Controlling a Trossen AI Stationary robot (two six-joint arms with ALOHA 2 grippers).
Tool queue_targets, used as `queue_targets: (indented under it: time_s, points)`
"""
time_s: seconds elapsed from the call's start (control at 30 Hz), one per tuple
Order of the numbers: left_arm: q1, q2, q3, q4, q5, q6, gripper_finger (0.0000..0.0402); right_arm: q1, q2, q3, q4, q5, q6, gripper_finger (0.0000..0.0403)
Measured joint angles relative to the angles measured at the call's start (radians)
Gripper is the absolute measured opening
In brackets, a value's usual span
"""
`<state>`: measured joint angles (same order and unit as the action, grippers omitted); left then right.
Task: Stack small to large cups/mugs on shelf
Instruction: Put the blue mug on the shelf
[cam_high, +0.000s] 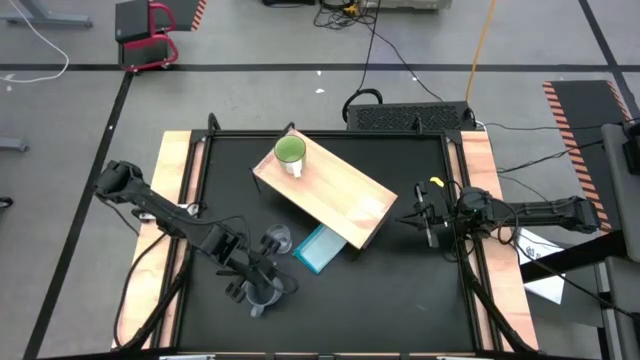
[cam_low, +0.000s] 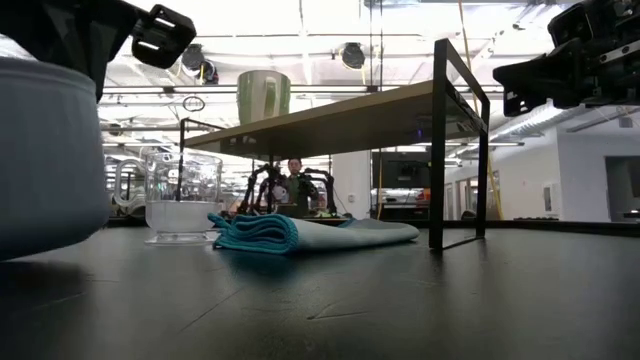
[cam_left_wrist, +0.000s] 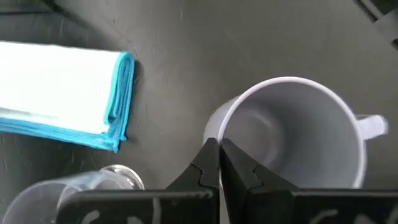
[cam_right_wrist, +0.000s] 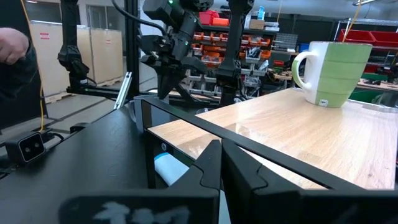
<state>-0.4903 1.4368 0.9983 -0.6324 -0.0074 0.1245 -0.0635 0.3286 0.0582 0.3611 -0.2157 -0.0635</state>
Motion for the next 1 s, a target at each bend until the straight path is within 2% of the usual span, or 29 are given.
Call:
queue_targets:
  time_s: [0.63,1.0]
  points:
    - [0.148,-0.033,0.034,-0.035,0.147,0.070,0.0000,0.000,0.000,0.000,-0.004,0.000,0.000,0.0000]
    - [0.177,-0.033,0.177,-0.110,0.166,0.150,0.0000,0.000,0.000,0.000,-0.015,0.000,0.000,0.0000]
